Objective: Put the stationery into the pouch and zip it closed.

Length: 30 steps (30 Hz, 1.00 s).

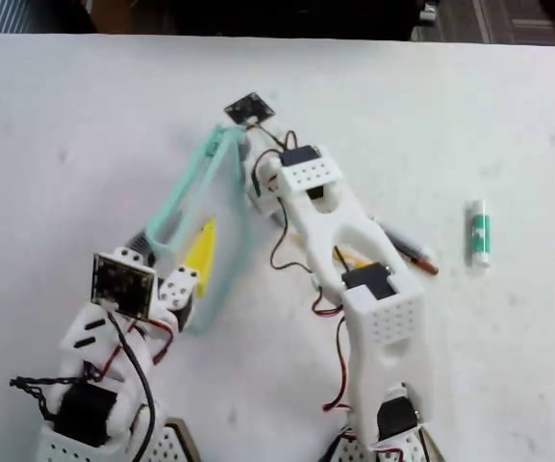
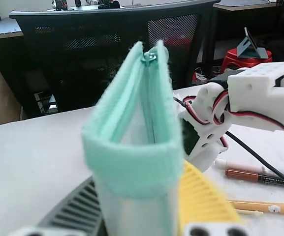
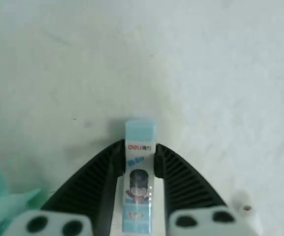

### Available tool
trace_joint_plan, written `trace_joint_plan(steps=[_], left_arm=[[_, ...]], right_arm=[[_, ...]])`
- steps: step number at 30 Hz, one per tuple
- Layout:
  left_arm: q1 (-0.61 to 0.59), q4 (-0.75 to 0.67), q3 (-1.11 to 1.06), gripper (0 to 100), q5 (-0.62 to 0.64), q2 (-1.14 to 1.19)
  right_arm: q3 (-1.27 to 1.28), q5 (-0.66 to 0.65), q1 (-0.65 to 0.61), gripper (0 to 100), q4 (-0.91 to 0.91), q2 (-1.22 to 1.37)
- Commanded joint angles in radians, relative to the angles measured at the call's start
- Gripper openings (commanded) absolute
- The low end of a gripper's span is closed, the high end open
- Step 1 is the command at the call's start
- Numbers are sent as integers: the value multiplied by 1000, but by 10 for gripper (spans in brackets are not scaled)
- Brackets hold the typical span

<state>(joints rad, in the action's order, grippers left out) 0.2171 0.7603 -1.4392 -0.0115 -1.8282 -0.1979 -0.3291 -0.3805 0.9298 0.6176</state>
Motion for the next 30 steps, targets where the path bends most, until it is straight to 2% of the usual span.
trace_joint_plan(steps=[1,11,23,27,30], left_arm=[[16,-3,9,116,-11,-2],[22,-3,8,117,-11,-2],[22,0,8,114,-11,-2],[41,5,14,116,-11,-2],[122,17,18,145,-18,-2]], right_arm=[[-15,5,25,17,13,-2],[-20,6,28,17,31,-74],[-20,6,102,17,209,-714],[-14,0,70,17,236,-960],[-14,-2,1,17,271,-1102]])
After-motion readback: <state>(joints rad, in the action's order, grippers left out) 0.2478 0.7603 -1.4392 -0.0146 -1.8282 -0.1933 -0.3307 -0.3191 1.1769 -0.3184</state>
